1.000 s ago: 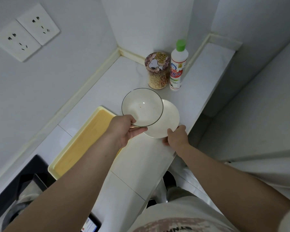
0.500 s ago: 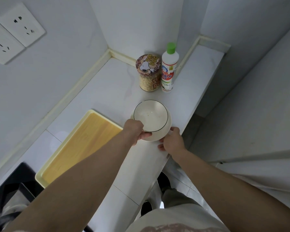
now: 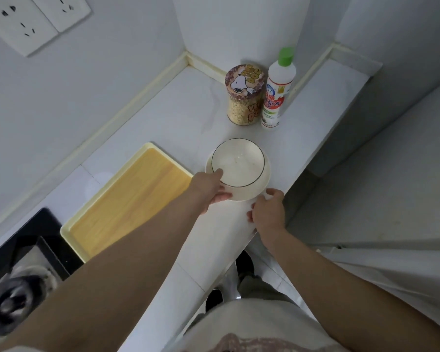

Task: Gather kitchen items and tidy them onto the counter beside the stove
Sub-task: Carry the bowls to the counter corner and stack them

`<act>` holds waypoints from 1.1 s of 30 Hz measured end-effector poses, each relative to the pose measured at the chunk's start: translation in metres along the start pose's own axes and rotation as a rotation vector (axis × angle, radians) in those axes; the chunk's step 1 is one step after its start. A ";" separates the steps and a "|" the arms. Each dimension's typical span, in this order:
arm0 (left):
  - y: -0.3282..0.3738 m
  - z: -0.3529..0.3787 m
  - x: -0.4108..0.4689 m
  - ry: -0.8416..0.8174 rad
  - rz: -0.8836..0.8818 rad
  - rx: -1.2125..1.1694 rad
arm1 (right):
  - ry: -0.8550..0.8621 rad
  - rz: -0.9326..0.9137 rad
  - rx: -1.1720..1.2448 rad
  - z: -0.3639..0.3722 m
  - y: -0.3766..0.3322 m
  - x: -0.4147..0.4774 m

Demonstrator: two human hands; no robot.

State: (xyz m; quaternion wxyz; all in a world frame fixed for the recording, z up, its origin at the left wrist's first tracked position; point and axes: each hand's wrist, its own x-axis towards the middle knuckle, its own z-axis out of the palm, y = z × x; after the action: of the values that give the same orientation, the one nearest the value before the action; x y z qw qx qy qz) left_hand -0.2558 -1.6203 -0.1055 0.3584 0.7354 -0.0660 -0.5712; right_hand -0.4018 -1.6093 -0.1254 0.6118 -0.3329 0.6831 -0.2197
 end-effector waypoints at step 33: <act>-0.514 -0.257 -0.567 1.013 0.409 -1.753 | -1.284 -0.175 -0.476 0.117 0.306 -0.569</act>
State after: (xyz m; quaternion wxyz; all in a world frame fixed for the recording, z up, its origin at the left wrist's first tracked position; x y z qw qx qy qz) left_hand -0.3805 -0.8396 0.0581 0.8447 0.3449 0.4083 0.0300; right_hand -0.3269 -0.9762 0.0326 0.7854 -0.5763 0.1858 0.1282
